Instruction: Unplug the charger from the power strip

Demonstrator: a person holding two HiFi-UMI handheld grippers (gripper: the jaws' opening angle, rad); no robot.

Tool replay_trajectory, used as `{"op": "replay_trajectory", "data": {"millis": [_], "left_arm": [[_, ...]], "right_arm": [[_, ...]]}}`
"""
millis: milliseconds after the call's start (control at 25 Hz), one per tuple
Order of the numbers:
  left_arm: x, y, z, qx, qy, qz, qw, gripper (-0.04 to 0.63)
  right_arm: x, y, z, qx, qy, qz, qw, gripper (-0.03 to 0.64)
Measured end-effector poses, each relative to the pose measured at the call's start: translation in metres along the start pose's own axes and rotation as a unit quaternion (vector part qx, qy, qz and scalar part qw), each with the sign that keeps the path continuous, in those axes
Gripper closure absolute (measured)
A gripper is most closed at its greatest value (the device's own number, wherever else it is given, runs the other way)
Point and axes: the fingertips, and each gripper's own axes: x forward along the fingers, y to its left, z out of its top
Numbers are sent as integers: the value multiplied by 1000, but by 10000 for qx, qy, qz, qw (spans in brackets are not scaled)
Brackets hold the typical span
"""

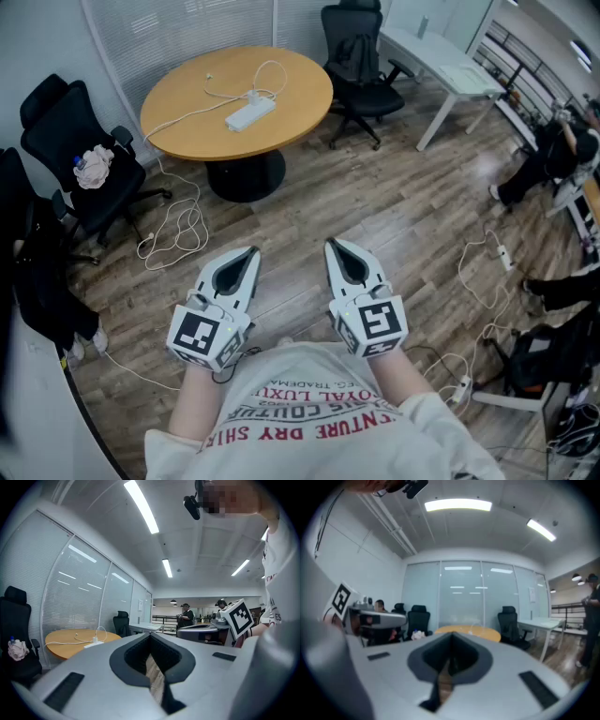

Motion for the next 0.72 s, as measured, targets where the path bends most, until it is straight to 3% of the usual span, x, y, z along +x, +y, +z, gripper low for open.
{"op": "replay_trajectory", "data": {"millis": [720], "left_arm": [[17, 35, -6, -249, 72, 136, 9996, 566]], "right_arm": [[32, -12, -3, 235, 246, -118, 9994, 589]]}}
